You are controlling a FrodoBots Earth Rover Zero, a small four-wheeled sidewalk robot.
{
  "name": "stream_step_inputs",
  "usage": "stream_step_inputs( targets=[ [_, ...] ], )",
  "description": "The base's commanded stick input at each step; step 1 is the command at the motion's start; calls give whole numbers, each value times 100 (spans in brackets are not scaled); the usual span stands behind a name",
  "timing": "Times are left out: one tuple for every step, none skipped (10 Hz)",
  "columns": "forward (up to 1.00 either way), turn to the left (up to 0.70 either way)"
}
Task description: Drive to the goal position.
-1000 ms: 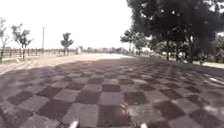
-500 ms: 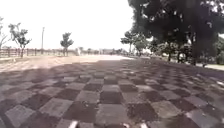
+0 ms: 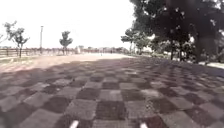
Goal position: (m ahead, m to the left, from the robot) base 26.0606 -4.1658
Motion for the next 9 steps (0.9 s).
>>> stream_step_inputs(
  targets=[
    [70, 0],
    [70, 0],
    [70, 0],
    [70, 0],
    [70, 0],
    [70, 0],
    [70, 0],
    [70, 0],
    [70, 0]
  ],
)
